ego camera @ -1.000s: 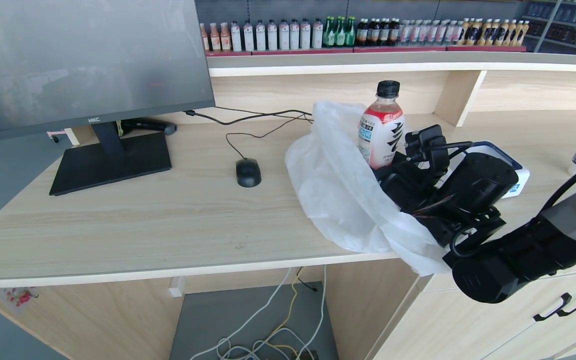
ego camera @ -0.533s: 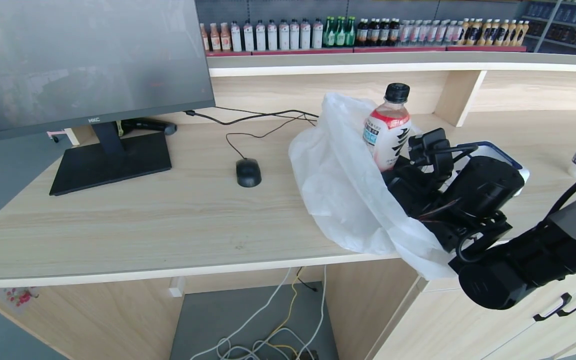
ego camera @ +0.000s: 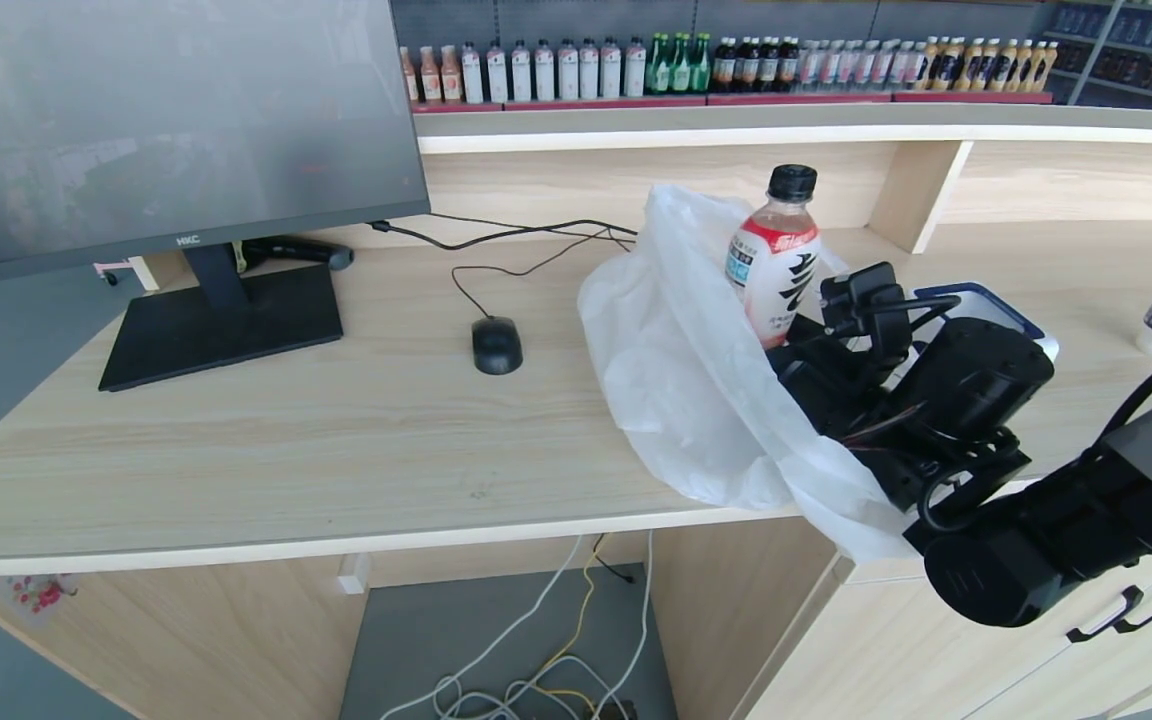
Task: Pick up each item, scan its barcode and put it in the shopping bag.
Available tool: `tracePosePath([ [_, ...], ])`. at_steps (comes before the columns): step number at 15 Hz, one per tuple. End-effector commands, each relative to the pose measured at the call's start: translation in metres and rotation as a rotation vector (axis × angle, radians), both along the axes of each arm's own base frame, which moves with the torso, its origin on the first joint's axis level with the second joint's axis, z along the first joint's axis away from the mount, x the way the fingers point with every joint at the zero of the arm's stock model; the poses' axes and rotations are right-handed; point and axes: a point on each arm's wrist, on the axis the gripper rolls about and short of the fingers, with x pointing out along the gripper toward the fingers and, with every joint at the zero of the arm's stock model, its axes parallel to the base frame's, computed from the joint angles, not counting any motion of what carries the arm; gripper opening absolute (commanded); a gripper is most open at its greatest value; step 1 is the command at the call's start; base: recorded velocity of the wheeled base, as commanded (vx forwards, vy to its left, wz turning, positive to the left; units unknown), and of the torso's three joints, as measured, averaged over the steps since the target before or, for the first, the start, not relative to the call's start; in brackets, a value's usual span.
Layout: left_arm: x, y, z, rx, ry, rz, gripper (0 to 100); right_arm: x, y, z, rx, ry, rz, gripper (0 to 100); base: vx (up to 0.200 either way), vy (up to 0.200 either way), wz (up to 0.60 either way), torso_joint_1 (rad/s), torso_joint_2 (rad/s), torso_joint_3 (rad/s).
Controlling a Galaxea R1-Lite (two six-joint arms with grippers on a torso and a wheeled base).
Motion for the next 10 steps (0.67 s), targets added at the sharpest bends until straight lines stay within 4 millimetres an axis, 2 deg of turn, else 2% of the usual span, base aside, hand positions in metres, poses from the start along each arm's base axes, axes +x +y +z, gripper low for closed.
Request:
tracePosePath([
  [1,0.0000,0.0000,0.0000,0.000,0.000,0.000,100,0.0010,0.0006,-0.0002,0.001,-0.004,0.003,0,0.000,0.000,0.00,0.000,0.00,0.000],
  [2,0.0000,0.0000,0.0000,0.000,0.000,-0.002,100,0.0009,0.0005,-0.0004,0.006,-0.001,0.003,100,0.000,0.000,0.00,0.000,0.00,0.000],
  [10,0.0000,0.0000,0.0000,0.000,0.000,0.000,100,-0.0054,-0.0024,0.0080,0.032,-0.010,0.005,100,0.000,0.000,0.00,0.000,0.00,0.000],
])
